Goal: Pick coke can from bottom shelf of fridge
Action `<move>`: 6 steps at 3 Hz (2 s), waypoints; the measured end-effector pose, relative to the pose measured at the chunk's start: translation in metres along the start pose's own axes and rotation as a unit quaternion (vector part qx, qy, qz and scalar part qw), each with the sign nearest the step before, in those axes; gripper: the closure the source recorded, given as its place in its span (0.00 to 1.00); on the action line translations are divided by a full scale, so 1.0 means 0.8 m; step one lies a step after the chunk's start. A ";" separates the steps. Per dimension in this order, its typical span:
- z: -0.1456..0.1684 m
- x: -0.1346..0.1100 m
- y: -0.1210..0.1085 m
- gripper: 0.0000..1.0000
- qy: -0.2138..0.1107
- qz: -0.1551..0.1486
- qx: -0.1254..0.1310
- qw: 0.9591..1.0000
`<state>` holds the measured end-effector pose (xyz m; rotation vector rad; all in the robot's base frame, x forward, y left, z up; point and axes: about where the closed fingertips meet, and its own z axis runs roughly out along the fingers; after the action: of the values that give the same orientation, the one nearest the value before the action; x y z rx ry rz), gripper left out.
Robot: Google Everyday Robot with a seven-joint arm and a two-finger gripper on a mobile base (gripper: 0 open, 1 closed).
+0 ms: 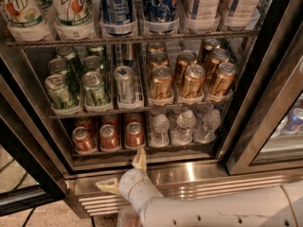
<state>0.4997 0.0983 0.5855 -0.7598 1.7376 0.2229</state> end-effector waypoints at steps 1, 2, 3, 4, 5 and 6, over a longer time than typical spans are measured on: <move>0.011 -0.005 -0.002 0.10 -0.018 -0.011 0.014 1.000; 0.020 -0.011 -0.001 0.19 -0.036 -0.019 0.023 0.999; 0.028 -0.016 0.002 0.25 -0.054 -0.025 0.027 0.998; 0.036 -0.020 0.002 0.26 -0.077 -0.027 0.033 0.996; 0.044 -0.026 0.005 0.27 -0.098 -0.029 0.038 0.994; 0.054 -0.030 0.009 0.30 -0.115 -0.023 0.045 0.992</move>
Offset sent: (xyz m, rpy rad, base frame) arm 0.0199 0.0181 0.0056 0.0134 -0.1434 -0.0185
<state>0.5325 0.1350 0.5921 -0.6797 1.4997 0.1904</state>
